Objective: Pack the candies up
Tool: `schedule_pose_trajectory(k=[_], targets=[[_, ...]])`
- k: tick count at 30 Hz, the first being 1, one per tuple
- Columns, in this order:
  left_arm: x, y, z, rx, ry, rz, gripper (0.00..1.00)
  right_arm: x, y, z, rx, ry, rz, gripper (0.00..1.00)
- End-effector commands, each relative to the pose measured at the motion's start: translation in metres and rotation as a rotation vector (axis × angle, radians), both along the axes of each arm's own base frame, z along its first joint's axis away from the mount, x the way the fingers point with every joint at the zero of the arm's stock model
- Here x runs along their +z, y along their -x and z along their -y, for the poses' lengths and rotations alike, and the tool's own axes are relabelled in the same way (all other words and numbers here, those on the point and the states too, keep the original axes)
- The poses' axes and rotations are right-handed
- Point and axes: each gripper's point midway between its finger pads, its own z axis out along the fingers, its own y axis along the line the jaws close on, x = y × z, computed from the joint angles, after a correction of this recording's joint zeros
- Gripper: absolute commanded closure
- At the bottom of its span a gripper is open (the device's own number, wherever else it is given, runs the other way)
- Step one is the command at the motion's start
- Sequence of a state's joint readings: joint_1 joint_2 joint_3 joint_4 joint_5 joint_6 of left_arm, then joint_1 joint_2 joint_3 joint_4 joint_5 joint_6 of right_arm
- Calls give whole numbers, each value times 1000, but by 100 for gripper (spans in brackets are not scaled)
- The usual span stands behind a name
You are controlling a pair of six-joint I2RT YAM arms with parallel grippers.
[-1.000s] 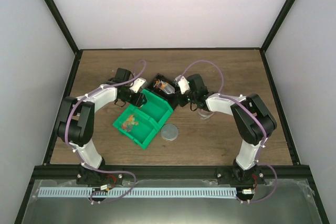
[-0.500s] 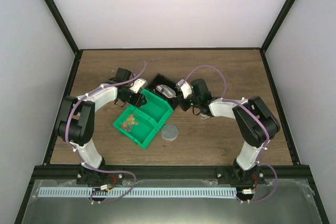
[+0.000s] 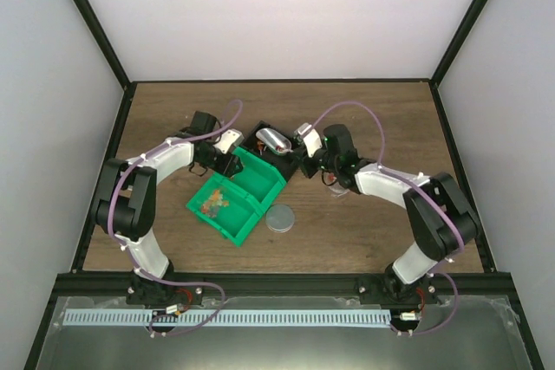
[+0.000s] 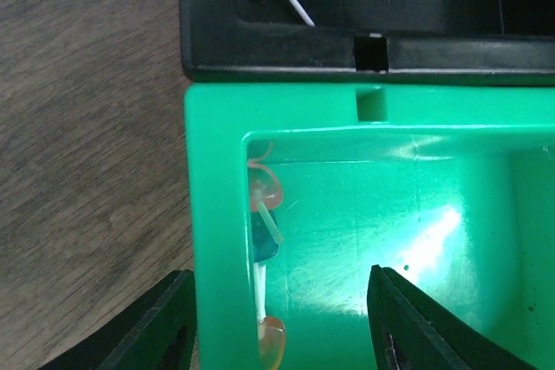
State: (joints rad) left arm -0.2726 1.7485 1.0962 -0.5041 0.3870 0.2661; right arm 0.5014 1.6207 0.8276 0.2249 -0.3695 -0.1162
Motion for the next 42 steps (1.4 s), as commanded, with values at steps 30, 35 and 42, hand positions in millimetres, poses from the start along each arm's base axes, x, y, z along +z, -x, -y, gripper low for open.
schedule_pose_trajectory(k=[30, 35, 42], targets=[[55, -26, 9, -24, 114, 179, 0, 92, 128, 199, -134, 314, 57, 99], [60, -31, 10, -26, 119, 202, 0, 73, 155, 205, -143, 367, 20, 99], [62, -30, 10, -30, 120, 209, 0, 58, 163, 215, -177, 408, -58, 99]])
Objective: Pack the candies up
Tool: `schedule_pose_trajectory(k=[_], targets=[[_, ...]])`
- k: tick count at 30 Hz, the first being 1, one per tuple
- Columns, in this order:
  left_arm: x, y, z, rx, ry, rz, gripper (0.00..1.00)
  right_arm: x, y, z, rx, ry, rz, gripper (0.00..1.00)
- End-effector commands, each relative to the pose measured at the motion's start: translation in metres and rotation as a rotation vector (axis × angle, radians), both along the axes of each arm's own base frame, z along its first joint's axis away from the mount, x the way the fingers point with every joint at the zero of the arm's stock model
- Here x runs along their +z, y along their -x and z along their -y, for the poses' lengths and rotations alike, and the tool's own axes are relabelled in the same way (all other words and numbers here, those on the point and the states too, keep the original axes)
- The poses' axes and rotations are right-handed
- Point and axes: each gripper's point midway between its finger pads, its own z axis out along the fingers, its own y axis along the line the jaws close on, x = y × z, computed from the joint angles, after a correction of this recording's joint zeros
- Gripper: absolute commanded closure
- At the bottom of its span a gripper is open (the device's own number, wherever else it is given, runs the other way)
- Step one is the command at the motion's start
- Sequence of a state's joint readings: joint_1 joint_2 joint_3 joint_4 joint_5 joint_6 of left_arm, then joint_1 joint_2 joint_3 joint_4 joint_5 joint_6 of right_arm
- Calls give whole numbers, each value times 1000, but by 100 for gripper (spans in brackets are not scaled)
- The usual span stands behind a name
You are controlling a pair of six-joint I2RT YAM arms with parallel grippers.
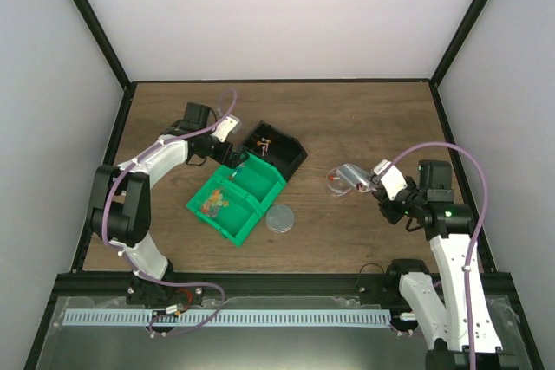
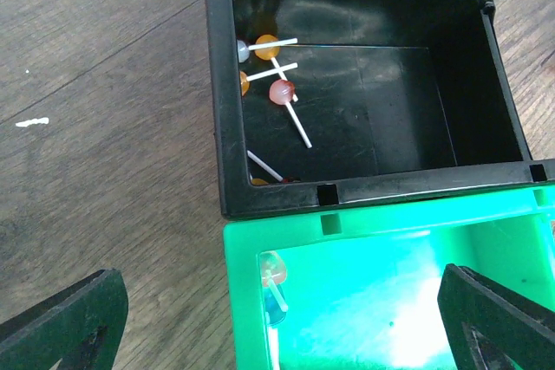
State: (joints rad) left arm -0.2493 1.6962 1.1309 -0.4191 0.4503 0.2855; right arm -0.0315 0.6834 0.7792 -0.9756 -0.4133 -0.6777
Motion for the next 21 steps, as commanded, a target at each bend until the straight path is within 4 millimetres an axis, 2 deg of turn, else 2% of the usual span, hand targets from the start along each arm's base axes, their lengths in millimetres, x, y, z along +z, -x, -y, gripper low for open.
schedule_pose_trajectory(k=[1, 15, 21], targets=[[17, -2, 2, -9, 28, 48, 0, -9, 4, 10, -45, 35, -59, 99], [19, -4, 0, 1, 18, 61, 0, -36, -16, 25, -126, 83, -248, 99], [12, -4, -1, 4, 11, 52, 0, -29, -22, 22, -96, 79, -249, 99]])
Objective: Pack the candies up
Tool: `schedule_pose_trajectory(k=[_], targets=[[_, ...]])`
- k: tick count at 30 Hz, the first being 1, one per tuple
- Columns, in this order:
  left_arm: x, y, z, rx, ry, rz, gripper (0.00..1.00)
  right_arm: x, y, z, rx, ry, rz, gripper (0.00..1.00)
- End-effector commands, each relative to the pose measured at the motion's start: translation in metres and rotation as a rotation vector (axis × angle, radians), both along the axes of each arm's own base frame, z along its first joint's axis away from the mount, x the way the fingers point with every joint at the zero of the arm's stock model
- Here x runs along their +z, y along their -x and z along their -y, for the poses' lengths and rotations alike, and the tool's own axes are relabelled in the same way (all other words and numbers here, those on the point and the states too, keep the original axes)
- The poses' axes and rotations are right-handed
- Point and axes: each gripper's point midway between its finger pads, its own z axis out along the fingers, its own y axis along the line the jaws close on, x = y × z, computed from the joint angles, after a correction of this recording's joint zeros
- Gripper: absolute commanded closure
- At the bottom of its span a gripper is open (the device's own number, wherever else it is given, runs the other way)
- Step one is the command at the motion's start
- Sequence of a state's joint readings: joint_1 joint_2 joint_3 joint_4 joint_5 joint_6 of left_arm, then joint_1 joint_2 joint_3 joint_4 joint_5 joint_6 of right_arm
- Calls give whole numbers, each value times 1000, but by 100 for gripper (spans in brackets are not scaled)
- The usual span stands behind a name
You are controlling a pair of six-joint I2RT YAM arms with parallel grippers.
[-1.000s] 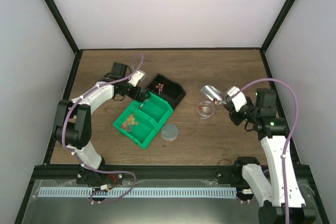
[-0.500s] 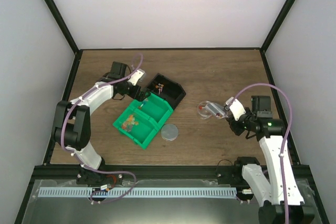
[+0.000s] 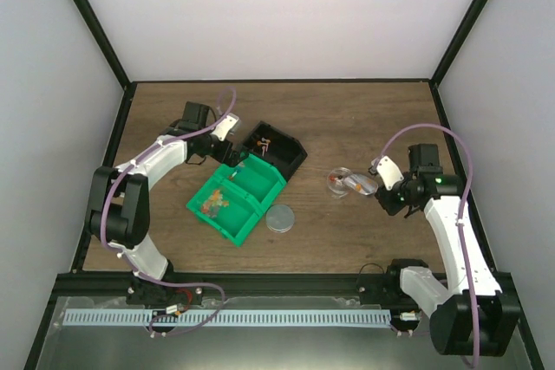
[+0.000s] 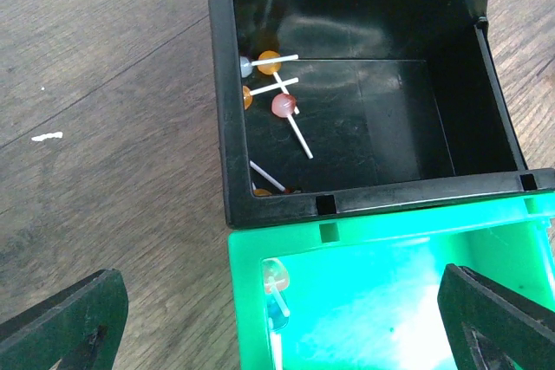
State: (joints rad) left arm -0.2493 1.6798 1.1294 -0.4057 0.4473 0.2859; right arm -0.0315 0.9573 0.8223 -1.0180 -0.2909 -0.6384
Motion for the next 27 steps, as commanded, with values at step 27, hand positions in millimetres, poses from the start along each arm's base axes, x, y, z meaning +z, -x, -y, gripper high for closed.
schedule_pose_trajectory(k=[27], targets=[[-14, -1, -5, 9, -9, -26, 1, 73, -47, -67, 42, -134, 33, 99]])
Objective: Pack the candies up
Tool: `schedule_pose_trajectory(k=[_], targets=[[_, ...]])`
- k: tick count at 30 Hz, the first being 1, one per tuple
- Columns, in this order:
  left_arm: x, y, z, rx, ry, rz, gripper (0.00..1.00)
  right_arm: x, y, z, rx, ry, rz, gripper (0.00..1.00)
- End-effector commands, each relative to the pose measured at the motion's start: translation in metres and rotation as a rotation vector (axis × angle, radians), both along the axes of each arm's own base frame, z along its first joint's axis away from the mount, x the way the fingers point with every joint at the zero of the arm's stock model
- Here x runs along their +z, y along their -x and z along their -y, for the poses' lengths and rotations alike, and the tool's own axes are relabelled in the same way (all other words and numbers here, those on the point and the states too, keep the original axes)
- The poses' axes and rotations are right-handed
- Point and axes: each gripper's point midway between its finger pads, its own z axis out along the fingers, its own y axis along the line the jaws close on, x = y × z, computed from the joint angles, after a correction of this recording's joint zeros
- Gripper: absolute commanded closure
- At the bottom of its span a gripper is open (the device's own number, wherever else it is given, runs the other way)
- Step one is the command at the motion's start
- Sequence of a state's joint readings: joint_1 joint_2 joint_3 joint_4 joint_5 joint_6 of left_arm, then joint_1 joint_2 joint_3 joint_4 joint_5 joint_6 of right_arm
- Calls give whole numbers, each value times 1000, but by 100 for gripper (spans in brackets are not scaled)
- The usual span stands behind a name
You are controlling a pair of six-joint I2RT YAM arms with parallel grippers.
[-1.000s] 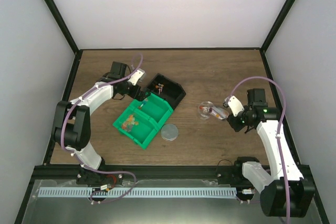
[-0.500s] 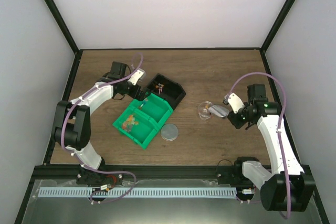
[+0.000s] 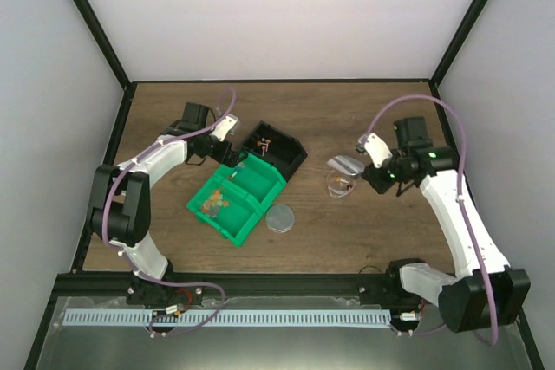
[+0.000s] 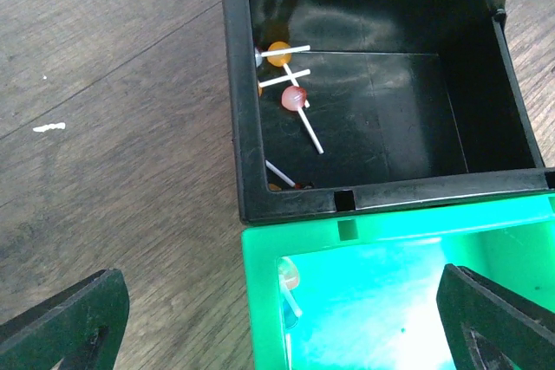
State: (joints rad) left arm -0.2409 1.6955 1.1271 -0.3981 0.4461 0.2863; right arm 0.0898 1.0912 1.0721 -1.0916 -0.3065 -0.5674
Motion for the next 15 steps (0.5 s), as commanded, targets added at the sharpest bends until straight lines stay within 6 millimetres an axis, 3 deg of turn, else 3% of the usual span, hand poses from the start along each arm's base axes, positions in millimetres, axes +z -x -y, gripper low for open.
schedule_pose_trajectory(k=[1, 4, 11, 15], targets=[[-8, 1, -2, 3, -6, -15, 1, 24, -26, -45, -15, -102, 12, 99], [-8, 0, -3, 11, -9, -20, 2, 36, -48, -71, 19, -125, 47, 99], [-17, -2, -4, 26, -17, -48, 6, 12, -87, -122, 123, -82, 29, 99], [-18, -5, -5, 26, -33, -50, 7, 12, -101, -139, 167, -84, 37, 99]])
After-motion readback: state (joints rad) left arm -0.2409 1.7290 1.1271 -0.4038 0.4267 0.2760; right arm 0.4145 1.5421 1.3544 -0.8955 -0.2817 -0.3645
